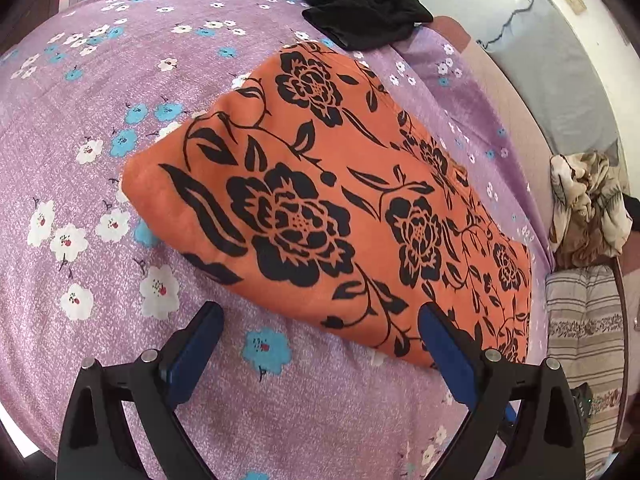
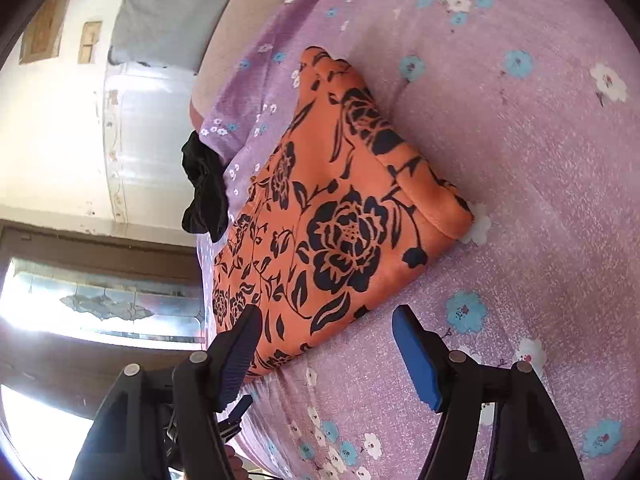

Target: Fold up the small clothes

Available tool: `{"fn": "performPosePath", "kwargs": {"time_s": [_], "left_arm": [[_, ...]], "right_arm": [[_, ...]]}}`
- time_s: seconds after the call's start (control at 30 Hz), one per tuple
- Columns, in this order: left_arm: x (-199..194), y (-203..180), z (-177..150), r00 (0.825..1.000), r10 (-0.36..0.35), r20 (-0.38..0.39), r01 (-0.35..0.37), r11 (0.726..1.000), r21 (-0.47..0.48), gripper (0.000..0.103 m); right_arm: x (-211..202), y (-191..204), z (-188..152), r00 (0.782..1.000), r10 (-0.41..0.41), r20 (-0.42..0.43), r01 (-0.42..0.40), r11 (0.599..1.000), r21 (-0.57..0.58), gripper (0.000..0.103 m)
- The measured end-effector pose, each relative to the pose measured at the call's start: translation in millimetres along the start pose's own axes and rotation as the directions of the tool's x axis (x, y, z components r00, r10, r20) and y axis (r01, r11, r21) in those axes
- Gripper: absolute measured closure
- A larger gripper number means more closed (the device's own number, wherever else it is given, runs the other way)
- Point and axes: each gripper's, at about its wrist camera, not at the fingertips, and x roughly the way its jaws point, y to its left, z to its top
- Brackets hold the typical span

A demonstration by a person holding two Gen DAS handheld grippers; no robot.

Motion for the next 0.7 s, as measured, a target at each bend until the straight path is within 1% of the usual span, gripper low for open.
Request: {"fn": "performPosePath", "kwargs": {"time_s": [0.07,0.17,0.23,0.3,0.37,0.4,0.43,0.47,0.53,0.6,0.7], "left_arm": [[4.2,-1.8,7.6,0.999,0.019,0.028,-0.019,1.0,-0.011,0.006],[9.2,-4.7,17.4,0.995,0.053,0.084,-0.051,0.998,-0.026,0.006],[10.0,-4.5,20.1,0.99,0.06,0.124,-0.054,0.997,-0.05,0.008],[9.5,-3.6,21.7,0.986,0.061,0.158,-0.048,0.996,-0.08,0.016],[9.6,-1.7,23.7,0.982,0.069,0.173,-0.051,0.993,-0.106,0.027],[10.2,-1.1,24.7,0.981,0.068,0.182,-0.047,0.992,-0.12,0.031],[11.0,-1.2,25.5,0.98,0.063,0.188,-0.039,0.991,-0.128,0.039],[12.7,-1.8,26.6,0.98,0.061,0.189,-0.037,0.991,-0.129,0.044],[16.9,-2.7,27.6,0.98,0.066,0.187,-0.043,0.991,-0.126,0.044],[17.8,-3.1,27.3,0.976,0.07,0.208,-0.044,0.991,-0.127,0.044],[23.0,-4.9,28.7,0.97,0.068,0.234,-0.041,0.992,-0.121,0.041]], "right_arm": [[5.5,-8.5,5.9,1.0,-0.013,0.009,0.013,0.999,0.038,0.033],[7.6,-11.6,13.6,0.999,0.013,0.051,-0.017,0.998,0.068,0.033],[12.2,-12.7,20.4,0.998,0.02,0.066,-0.025,0.997,0.074,0.032],[17.3,-12.3,28.6,0.995,0.033,0.091,-0.039,0.997,0.066,0.032],[21.7,-10.2,36.5,0.993,0.036,0.116,-0.042,0.998,0.045,0.033],[24.2,-8.4,39.6,0.991,0.039,0.128,-0.044,0.998,0.037,0.033],[26.3,-6.7,42.7,0.99,0.043,0.137,-0.048,0.998,0.028,0.033],[28.2,-4.7,46.2,0.988,0.047,0.145,-0.05,0.999,0.019,0.033],[32.7,-1.4,50.3,0.986,0.055,0.159,-0.056,0.998,0.003,0.033],[37.8,1.8,54.1,0.985,0.058,0.165,-0.057,0.998,-0.014,0.033],[46.5,11.3,56.6,0.985,0.035,0.168,-0.024,0.998,-0.063,0.033]]}}
